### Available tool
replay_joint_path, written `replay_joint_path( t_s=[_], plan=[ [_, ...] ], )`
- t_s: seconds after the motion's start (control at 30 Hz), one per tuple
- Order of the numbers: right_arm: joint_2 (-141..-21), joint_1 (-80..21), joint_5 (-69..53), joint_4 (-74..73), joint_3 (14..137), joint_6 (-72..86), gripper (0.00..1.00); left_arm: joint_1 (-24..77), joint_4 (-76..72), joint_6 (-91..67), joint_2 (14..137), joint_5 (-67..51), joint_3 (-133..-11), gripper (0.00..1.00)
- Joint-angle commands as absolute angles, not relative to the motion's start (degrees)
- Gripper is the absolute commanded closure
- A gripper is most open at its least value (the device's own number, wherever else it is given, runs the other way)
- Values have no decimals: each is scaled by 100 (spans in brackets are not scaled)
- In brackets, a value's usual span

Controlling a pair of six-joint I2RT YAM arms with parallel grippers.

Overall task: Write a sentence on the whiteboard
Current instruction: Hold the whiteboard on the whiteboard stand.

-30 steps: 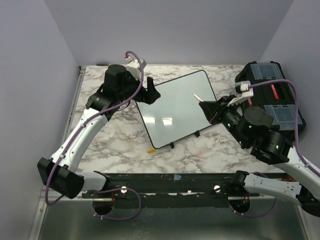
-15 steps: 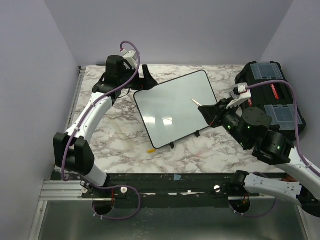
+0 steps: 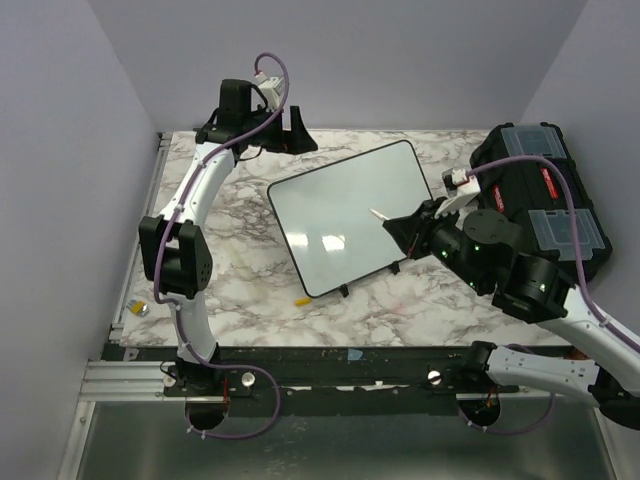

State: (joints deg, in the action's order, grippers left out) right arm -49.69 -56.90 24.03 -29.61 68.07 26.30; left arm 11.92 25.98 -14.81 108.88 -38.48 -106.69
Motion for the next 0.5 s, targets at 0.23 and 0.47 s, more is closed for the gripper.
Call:
replay_joint_path(
  t_s=[0.23,0.47],
  plan=[
    [-5639,-5698,1285,-2583,7030,2611,99,1081,2544,-1330,11495,-5505,-10300,22],
    [-6135,-5693,809,-2339,7362,2690,99,1081,2317,-1502,11708,-6009,-10199,34]
  ],
)
